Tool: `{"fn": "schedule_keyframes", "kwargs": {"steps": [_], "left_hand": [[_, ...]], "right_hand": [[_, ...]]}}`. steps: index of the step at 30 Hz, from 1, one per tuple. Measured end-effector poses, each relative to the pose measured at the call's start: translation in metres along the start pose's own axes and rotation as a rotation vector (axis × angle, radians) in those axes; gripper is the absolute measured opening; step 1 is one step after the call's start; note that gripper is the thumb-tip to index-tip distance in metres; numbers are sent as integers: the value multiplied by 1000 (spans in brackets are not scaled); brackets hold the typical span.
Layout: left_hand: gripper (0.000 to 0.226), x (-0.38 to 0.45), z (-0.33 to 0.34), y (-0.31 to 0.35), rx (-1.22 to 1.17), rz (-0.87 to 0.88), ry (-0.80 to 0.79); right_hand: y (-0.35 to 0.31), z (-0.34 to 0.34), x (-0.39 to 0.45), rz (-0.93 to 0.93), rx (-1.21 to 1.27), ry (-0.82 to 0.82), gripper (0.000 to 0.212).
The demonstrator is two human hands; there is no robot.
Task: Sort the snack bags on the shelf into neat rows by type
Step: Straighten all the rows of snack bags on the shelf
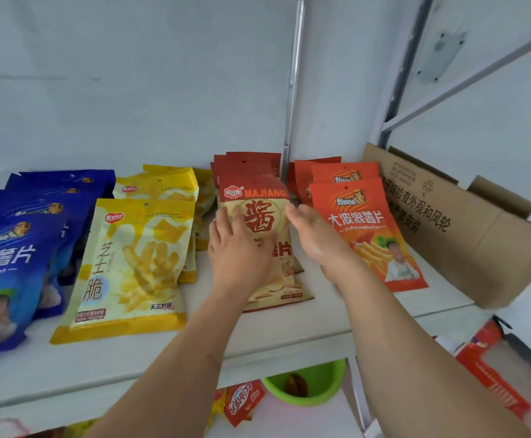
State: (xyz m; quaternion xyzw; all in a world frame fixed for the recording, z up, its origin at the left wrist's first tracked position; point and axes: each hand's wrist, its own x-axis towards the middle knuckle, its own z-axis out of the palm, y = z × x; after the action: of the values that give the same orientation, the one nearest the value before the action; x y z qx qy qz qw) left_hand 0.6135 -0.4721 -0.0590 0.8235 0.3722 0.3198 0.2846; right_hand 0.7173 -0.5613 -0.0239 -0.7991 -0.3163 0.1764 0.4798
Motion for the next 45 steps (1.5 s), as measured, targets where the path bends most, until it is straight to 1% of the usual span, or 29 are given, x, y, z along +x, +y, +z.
{"fn": "schedule_keyframes", "kwargs": {"steps": [2,4,5,6,8,10,12,13,15,17,18,20,23,24,27,28,30,31,34,36,38,39,40,42,44,45], "left_hand": [[80,-3,4,22,-26,91,45],[76,-6,14,45,-100,159,24],[75,-6,20,55,-145,166,-15],[74,-7,26,66,-194,153,-63],[74,-4,44,84,-288,73,-150],[79,-1,64,97,-349,-34,-183],[90,4,88,102,-365,-142,-168],[90,6,98,103,-374,-190,-169],[78,8,112,104,-414,-266,-188],[65,8,121,107,-437,-310,-188],[63,8,125,108,-432,-313,-175],[69,9,130,109,-423,-309,-141],[82,13,132,106,-440,-327,-113],[80,15,130,107,-461,-342,-108],[62,29,129,106,-564,-383,-98],[61,35,127,106,-592,-394,-103],[68,48,127,105,-636,-433,-124],[70,53,128,104,-652,-451,-140],[70,64,135,100,-686,-475,-181],[66,66,136,101,-635,-455,-176],[60,67,135,100,-547,-428,-159],[63,68,135,100,-501,-405,-152],[71,67,134,101,-425,-362,-130],[87,58,129,107,-179,-233,-58],[86,33,125,119,42,-94,-20],[82,19,125,123,126,-19,-39]], "right_hand": [[1,-17,2,-42,25,48,74],[4,-37,5,-107,36,122,64],[8,-48,7,-136,37,179,59],[14,-59,11,-156,37,240,55],[30,-82,17,-149,-29,358,51],[50,-103,23,-96,-153,415,54],[72,-117,30,-1,-231,389,58],[81,-121,35,32,-236,357,57],[97,-125,47,63,-201,280,56],[104,-126,56,48,-155,237,54],[107,-127,59,26,-140,228,52],[109,-127,65,17,-118,204,49],[109,-129,74,41,-122,159,55],[107,-131,79,54,-116,149,58],[98,-140,94,107,-71,118,67],[94,-141,101,127,-50,103,68],[89,-143,114,163,-8,70,70],[90,-143,120,184,11,46,68],[95,-141,133,189,53,-9,53],[99,-138,135,181,32,4,55],[98,-137,135,199,-38,28,65],[96,-137,136,201,-96,53,73],[95,-138,140,190,-169,87,80],[83,-138,146,105,-321,152,90],[66,-137,153,-9,-434,200,89],[59,-136,158,-56,-484,208,88]]}}
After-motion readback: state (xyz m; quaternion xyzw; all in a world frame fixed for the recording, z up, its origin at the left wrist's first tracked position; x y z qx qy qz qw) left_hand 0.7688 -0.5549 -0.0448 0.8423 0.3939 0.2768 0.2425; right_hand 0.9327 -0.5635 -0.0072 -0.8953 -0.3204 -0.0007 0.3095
